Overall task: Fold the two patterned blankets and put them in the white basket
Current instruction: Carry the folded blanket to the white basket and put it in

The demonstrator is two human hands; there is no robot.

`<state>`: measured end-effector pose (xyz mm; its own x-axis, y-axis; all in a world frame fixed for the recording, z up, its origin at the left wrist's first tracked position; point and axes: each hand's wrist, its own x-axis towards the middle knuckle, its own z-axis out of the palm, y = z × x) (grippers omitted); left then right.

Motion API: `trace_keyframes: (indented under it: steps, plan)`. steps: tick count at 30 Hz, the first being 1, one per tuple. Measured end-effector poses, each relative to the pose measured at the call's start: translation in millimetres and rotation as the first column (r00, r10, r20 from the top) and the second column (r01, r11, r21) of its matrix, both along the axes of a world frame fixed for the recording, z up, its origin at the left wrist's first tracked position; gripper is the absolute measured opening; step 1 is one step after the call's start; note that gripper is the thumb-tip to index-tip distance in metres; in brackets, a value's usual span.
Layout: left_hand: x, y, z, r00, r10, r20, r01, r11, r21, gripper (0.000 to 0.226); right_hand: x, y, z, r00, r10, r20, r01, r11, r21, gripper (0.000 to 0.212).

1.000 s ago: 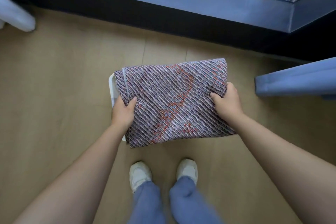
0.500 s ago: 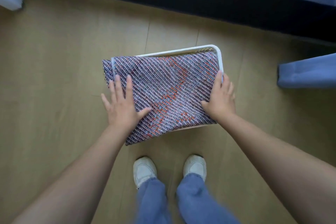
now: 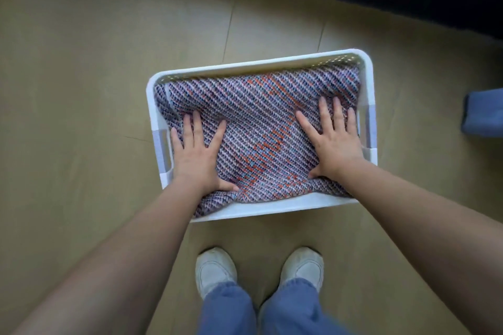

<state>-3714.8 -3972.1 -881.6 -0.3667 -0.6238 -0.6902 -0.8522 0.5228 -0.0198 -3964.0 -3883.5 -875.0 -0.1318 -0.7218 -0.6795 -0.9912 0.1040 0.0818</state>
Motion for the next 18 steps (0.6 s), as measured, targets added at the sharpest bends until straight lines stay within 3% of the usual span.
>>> trace_keyframes:
  steps: [7, 12, 14, 16, 18]
  plan:
    - [-2.9, -0.3, -29.4, 1.0, 0.03, -0.002, -0.03, 0.999, -0.038, 0.146, 0.9, -6.5, -30.8, 1.0, -0.027, 0.007, 0.027, 0.999, 0.018, 0.151]
    - [-12.6, -4.0, -7.9, 0.997, -0.008, 0.082, 0.003, 0.998, 0.059, 0.144, 6.3, -16.3, -13.6, 0.999, -0.029, -0.022, 0.032, 0.99, 0.136, 0.147]
    - [-19.9, -6.2, 15.2, 0.989, -0.041, 0.142, 0.025, 0.993, 0.114, 0.142, 13.8, -20.4, 5.9, 0.998, -0.053, -0.015, 0.055, 0.984, 0.171, 0.136]
    - [-25.0, -10.1, 38.2, 0.982, -0.072, 0.173, 0.057, 0.994, 0.09, 0.131, 19.2, -20.6, 25.0, 0.989, -0.125, 0.078, 0.117, 0.988, 0.097, 0.114]
    - [-28.6, -16.1, 58.5, 0.993, -0.096, 0.066, 0.099, 0.994, -0.039, 0.124, 26.9, -21.6, 44.0, 0.961, -0.169, 0.219, 0.19, 0.979, -0.078, 0.112]
